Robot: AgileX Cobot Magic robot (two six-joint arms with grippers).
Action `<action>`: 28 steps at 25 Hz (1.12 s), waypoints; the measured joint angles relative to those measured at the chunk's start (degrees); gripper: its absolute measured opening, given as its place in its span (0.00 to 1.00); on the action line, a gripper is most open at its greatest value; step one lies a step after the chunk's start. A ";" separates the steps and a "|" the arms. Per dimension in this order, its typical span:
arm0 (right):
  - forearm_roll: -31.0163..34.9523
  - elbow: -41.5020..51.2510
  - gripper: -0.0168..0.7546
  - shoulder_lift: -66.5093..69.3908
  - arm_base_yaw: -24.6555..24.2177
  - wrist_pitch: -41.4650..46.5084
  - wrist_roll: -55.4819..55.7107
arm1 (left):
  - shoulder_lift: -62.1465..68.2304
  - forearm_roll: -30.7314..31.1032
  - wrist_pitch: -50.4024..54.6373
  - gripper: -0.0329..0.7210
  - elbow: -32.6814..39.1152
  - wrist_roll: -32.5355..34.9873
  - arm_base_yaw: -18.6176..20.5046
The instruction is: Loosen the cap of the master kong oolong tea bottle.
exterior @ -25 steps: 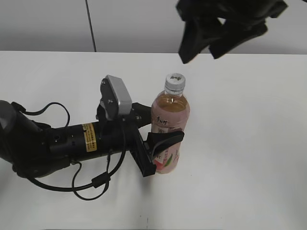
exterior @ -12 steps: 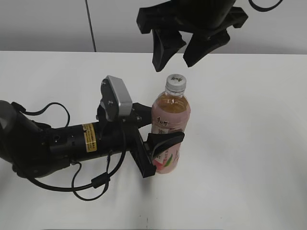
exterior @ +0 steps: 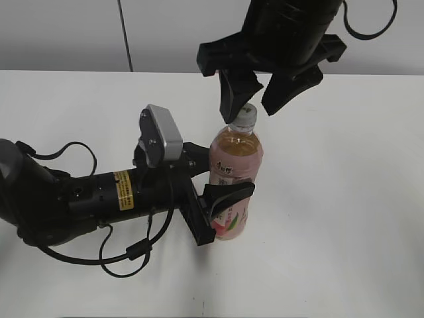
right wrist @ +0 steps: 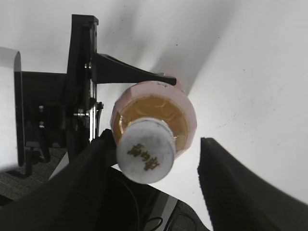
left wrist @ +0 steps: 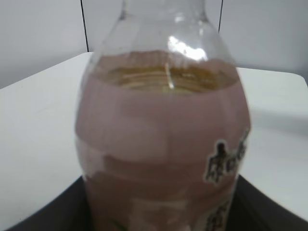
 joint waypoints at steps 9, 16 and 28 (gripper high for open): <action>0.44 0.00 0.53 0.00 0.00 0.00 0.05 | 0.00 -0.05 0.00 0.56 0.00 0.00 0.00; 2.20 0.00 0.51 2.01 0.00 0.00 0.05 | 0.00 -0.05 0.00 0.56 0.00 0.00 0.00; 1.61 -0.12 0.40 2.20 0.00 0.11 -0.52 | 0.00 -0.05 0.00 0.56 0.00 0.00 0.00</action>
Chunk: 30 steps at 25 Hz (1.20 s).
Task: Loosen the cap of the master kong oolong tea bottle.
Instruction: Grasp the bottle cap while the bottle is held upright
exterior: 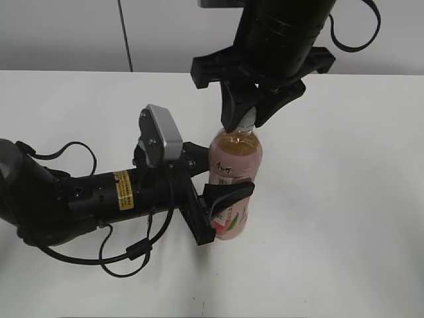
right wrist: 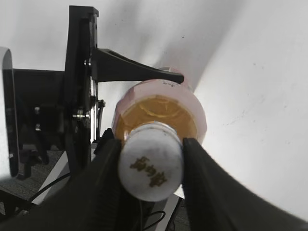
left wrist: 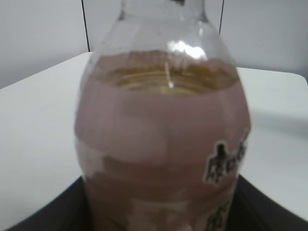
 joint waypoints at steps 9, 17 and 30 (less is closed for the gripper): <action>-0.02 -0.01 0.39 0.00 0.00 0.05 -22.16 | 0.00 -0.01 0.00 0.56 0.00 0.11 0.00; 0.44 -0.01 0.39 0.00 0.00 0.00 -69.86 | 0.00 0.50 0.05 0.56 0.00 0.77 0.00; 2.53 -0.05 0.50 -0.10 0.00 -0.01 -68.35 | 0.00 0.55 -0.04 0.56 0.00 1.06 0.00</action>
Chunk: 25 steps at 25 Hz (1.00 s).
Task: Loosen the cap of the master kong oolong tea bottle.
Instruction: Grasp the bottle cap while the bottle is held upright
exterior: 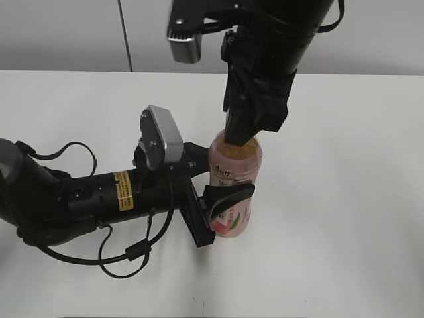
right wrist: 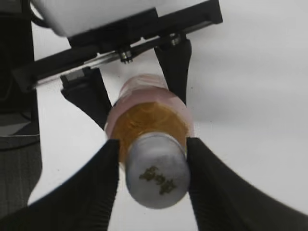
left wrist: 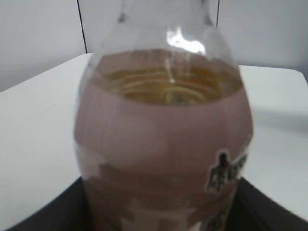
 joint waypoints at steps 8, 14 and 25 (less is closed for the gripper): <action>3.55 0.00 0.75 -1.59 0.00 -0.13 17.70 | 0.00 -0.17 0.05 0.56 0.00 -0.06 0.00; -2.93 0.00 0.75 -2.35 0.06 -0.23 62.00 | 0.00 -0.34 0.10 0.56 0.00 -0.16 0.00; -2.13 0.00 0.71 -2.35 0.11 -0.18 71.96 | 0.00 -0.38 0.10 0.56 0.00 -0.16 0.00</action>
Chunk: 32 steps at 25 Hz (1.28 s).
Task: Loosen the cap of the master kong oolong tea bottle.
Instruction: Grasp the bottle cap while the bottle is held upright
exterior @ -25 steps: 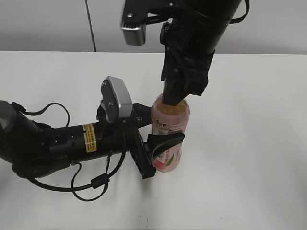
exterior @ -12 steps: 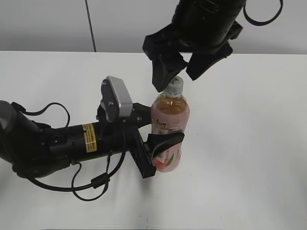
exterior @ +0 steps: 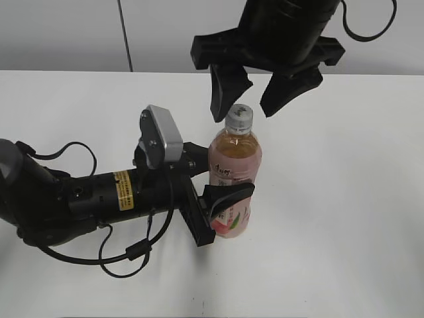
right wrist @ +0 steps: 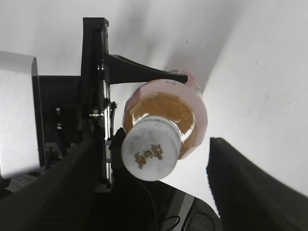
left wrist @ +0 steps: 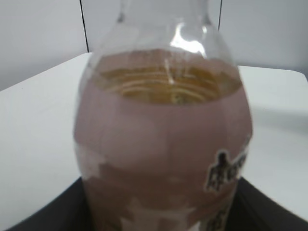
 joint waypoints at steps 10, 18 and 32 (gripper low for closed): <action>0.14 0.00 0.46 1.50 0.00 0.00 0.20 | 0.00 0.00 0.00 0.56 0.00 0.00 0.00; -0.77 0.00 0.38 1.50 0.00 0.00 -19.40 | 0.00 -0.13 0.07 0.56 0.00 0.00 0.00; -0.40 0.00 0.38 1.45 0.00 -0.07 -82.17 | 0.00 0.14 0.02 0.56 0.00 0.05 0.00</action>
